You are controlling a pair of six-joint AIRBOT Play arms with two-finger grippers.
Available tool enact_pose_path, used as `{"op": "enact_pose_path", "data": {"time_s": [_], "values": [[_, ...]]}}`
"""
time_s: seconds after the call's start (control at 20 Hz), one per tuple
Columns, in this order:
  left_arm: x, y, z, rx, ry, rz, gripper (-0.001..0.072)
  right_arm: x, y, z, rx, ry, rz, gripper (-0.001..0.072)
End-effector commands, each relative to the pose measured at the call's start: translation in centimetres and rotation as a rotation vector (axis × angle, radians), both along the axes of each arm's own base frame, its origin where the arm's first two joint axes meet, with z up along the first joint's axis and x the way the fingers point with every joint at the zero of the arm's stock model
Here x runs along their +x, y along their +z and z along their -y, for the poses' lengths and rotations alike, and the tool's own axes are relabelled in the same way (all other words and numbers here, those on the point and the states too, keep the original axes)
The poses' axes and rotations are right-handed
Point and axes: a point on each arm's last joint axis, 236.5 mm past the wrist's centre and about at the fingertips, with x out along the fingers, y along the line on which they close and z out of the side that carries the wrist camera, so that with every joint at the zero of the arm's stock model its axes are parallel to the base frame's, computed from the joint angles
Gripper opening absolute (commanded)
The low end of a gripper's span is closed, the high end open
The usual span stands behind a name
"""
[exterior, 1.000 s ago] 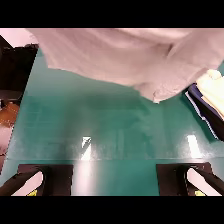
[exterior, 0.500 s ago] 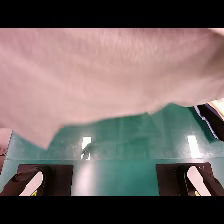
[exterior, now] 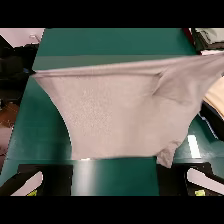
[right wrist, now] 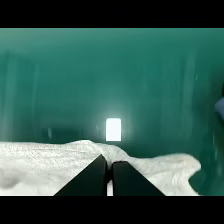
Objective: Fold the shirts.
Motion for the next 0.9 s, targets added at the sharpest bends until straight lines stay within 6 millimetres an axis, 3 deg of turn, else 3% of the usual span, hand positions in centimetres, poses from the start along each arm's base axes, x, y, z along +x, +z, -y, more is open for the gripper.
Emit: {"op": "enact_pose_path", "data": {"time_s": [0.0,0.1,0.2,0.4,0.65,0.85], "values": [[5.7,-6.7,-0.4,-0.052,0.027,-0.028,0.0022,5.5,-11.0,-1.3,-0.125,0.031,-0.173,0.0013],[9.5,-8.0,-0.6,-0.084,0.043,0.045,0.0022,10.4,-14.0,-2.6,-0.129,0.025,-0.093,0.0013],[13.0,-8.8,-1.4,-0.103,0.086,0.122,0.0022,14.7,-15.8,-3.3,-0.113,-0.019,-0.007,0.0013],[17.7,-9.2,-3.1,-0.078,0.135,0.205,0.0022,20.0,-17.6,-3.4,-0.113,-0.060,0.104,0.0013],[20.3,-10.6,-3.5,-0.068,0.123,0.204,0.0022,23.1,-17.2,-2.4,-0.120,-0.085,0.172,0.0013],[19.1,-12.6,-2.7,-0.062,0.070,0.127,0.0022,22.0,-18.6,-1.3,-0.197,-0.064,0.106,0.0013]]}}
